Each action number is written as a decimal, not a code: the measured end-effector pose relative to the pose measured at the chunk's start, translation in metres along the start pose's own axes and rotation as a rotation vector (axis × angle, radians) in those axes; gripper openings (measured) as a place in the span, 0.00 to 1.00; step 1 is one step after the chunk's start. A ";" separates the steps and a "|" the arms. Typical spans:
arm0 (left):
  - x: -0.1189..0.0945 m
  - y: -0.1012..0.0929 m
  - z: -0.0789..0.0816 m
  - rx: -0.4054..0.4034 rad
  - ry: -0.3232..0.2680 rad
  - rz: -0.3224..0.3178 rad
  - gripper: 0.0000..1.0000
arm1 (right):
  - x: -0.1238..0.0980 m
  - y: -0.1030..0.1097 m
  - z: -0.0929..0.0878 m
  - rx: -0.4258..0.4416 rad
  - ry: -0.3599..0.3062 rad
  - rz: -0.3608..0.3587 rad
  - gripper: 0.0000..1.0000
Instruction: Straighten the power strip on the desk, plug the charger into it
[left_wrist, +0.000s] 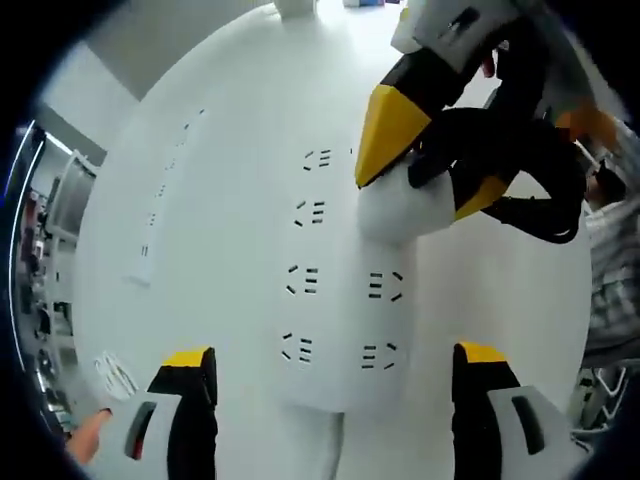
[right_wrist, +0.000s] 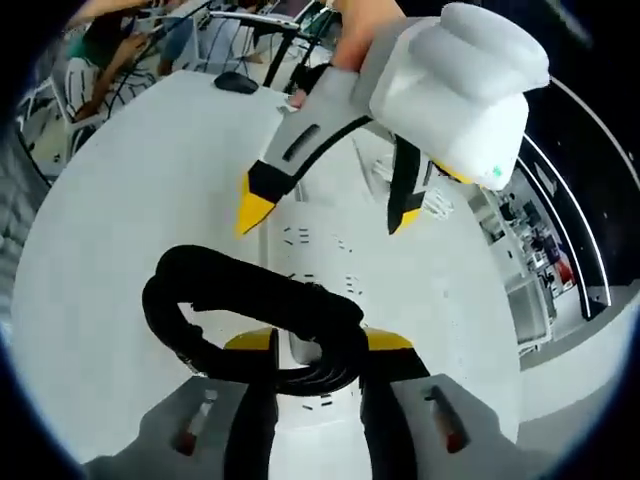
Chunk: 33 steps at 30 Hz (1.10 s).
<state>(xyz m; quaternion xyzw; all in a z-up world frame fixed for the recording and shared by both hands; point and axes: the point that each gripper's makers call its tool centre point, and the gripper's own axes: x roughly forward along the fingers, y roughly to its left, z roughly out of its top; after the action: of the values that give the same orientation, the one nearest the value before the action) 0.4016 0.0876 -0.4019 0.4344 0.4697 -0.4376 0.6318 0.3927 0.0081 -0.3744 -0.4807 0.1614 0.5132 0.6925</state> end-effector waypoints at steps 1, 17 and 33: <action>-0.002 0.001 -0.001 0.004 -0.005 0.013 0.99 | -0.001 -0.001 0.001 -0.006 -0.009 -0.010 0.36; -0.011 0.006 -0.006 -0.054 -0.085 0.130 0.99 | -0.039 -0.036 0.005 0.060 -0.055 -0.232 0.94; -0.027 0.009 -0.007 -0.125 -0.267 0.211 0.99 | -0.084 -0.051 0.007 0.155 -0.152 -0.373 1.00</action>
<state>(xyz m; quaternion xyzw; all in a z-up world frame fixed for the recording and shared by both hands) 0.4039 0.1000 -0.3761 0.3793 0.3595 -0.3926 0.7568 0.3999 -0.0331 -0.2853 -0.4076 0.0561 0.3971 0.8204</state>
